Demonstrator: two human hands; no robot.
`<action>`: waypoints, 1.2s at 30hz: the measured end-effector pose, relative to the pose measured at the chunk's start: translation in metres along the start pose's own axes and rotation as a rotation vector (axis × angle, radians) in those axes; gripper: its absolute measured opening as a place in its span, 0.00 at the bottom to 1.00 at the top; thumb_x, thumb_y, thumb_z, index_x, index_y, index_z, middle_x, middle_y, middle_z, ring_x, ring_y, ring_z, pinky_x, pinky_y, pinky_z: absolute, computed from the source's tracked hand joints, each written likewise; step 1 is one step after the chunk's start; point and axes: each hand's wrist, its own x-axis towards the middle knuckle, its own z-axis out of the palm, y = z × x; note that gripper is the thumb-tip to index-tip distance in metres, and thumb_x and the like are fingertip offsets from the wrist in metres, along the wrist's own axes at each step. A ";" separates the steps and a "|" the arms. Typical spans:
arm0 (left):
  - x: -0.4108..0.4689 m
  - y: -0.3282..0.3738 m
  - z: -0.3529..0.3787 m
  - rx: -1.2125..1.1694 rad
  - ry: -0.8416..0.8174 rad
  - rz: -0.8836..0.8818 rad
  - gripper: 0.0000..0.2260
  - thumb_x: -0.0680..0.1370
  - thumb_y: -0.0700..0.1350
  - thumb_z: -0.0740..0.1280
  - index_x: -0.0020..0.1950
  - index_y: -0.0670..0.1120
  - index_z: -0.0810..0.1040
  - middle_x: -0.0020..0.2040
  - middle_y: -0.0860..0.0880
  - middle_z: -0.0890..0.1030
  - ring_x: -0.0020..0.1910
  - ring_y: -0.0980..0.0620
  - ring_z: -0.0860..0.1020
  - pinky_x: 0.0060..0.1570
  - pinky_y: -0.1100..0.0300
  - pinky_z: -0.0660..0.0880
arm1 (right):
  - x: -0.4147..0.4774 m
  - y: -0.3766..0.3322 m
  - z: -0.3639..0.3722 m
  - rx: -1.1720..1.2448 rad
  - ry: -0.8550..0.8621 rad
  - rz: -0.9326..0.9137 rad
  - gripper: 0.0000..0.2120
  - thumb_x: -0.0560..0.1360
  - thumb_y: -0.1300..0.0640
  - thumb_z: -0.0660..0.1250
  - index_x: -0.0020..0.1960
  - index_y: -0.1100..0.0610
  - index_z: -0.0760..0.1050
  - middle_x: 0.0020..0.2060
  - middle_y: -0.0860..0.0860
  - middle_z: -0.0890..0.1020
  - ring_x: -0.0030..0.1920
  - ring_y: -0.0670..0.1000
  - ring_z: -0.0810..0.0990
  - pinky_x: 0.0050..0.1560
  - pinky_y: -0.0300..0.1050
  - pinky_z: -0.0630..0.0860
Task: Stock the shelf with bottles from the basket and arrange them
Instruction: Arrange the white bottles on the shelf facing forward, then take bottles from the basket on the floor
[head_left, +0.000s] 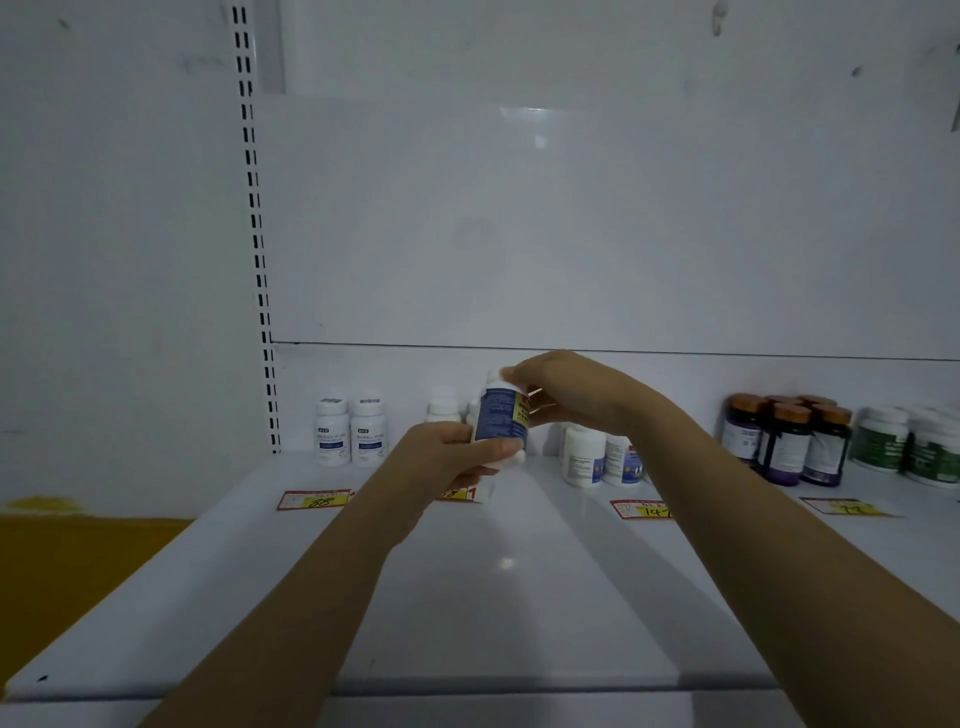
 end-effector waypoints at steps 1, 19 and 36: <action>-0.001 0.001 0.001 0.022 0.017 -0.001 0.20 0.68 0.49 0.76 0.56 0.42 0.81 0.49 0.43 0.84 0.51 0.46 0.82 0.57 0.51 0.78 | -0.001 0.001 0.000 0.018 -0.006 0.004 0.17 0.79 0.55 0.62 0.59 0.68 0.75 0.44 0.56 0.79 0.39 0.49 0.79 0.40 0.39 0.78; 0.030 0.012 -0.012 1.212 0.005 -0.001 0.24 0.70 0.62 0.69 0.58 0.49 0.76 0.53 0.49 0.80 0.47 0.50 0.77 0.53 0.53 0.76 | 0.000 -0.015 -0.006 -0.736 0.104 -0.134 0.18 0.77 0.47 0.64 0.61 0.58 0.71 0.53 0.54 0.78 0.45 0.53 0.82 0.46 0.44 0.77; 0.003 0.005 -0.016 1.284 0.049 -0.169 0.16 0.77 0.53 0.65 0.59 0.44 0.72 0.55 0.46 0.76 0.48 0.50 0.73 0.48 0.58 0.71 | 0.009 0.002 0.019 -0.872 -0.013 -0.082 0.20 0.76 0.49 0.66 0.64 0.58 0.72 0.58 0.55 0.77 0.47 0.51 0.77 0.52 0.45 0.79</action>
